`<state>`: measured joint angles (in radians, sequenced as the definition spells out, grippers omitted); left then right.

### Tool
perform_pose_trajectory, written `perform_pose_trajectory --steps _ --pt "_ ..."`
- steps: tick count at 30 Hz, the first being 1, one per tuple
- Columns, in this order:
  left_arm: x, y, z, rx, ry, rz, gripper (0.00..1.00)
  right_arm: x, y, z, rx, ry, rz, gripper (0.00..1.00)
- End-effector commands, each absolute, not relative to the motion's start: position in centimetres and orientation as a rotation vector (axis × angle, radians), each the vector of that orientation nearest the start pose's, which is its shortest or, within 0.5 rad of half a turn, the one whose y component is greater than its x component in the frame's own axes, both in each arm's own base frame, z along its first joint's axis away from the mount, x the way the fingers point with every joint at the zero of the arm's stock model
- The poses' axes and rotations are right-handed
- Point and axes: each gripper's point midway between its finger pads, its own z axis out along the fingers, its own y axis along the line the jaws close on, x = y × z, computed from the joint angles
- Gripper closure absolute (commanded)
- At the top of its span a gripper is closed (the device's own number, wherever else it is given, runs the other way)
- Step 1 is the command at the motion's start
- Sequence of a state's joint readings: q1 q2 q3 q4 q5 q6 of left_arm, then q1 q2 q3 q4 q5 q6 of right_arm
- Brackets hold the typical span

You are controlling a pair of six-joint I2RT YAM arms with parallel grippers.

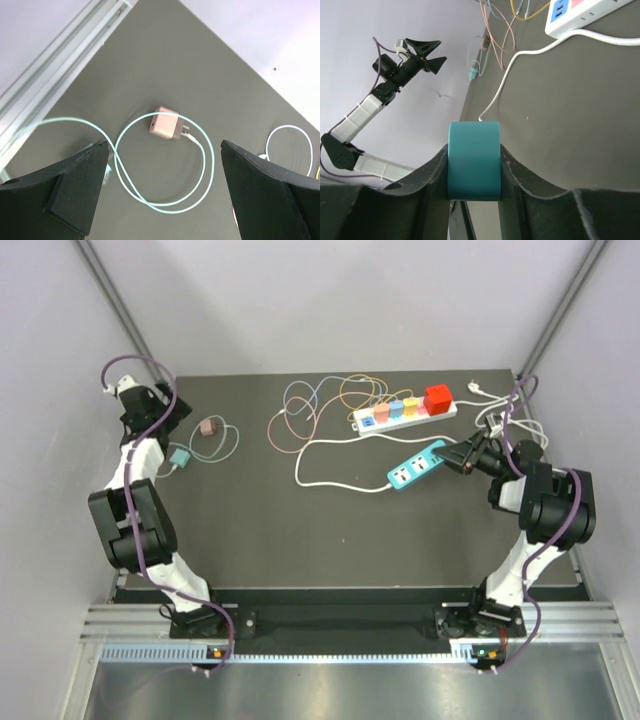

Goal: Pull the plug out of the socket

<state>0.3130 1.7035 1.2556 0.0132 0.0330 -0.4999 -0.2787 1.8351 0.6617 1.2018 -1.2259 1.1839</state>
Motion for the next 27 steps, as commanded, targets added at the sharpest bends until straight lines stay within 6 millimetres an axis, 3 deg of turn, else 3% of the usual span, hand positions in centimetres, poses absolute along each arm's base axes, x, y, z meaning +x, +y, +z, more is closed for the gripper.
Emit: perform_pose_trajectory --steps 1,6,11,12,13,14,16,17,21,22,23,24,27 --pt "48.6 13.0 20.9 -0.762 1.806 -0.180 0.01 38.2 6.8 16.6 0.110 1.764 1.498 1.00" --pt "48.5 11.0 22.5 -0.687 1.792 -0.287 0.01 38.4 6.4 15.8 0.146 1.789 1.477 1.00" --pt "47.6 6.4 23.6 -0.581 1.789 -0.556 0.01 38.8 5.5 14.1 0.161 1.851 1.385 1.00" --pt "47.4 5.7 24.4 -0.555 1.769 -0.598 0.01 38.1 5.5 12.7 0.235 1.930 1.408 1.00" --pt "47.1 4.8 24.5 -0.553 1.766 -0.649 0.01 38.6 5.1 12.7 0.242 1.961 1.358 1.00" --pt "46.4 3.5 23.9 -0.530 1.788 -0.720 0.01 38.6 4.7 12.0 0.155 1.984 1.276 1.00" --pt "45.6 1.7 24.5 -0.479 1.774 -0.784 0.01 38.5 4.2 11.5 0.188 2.034 1.233 1.00" --pt "44.8 0.7 23.7 -0.459 1.795 -0.818 0.01 38.4 3.9 11.8 0.179 2.027 1.213 1.00" --pt "42.2 -2.5 23.7 -0.358 1.810 -0.880 0.01 37.8 3.0 12.2 0.141 2.075 1.134 1.00" --pt "41.7 -3.3 23.6 -0.332 1.815 -0.891 0.01 37.6 2.6 12.1 0.123 2.098 1.100 1.00" --pt "40.9 -3.8 22.7 -0.327 1.833 -0.903 0.01 35.8 2.8 11.1 0.106 2.175 1.101 1.00" --pt "40.2 -4.3 23.0 -0.294 1.828 -0.906 0.01 35.3 2.5 10.9 0.089 2.195 1.088 1.00" --pt "38.7 -5.7 22.5 -0.240 1.846 -0.921 0.01 33.3 0.3 10.6 0.086 2.240 1.042 1.00"
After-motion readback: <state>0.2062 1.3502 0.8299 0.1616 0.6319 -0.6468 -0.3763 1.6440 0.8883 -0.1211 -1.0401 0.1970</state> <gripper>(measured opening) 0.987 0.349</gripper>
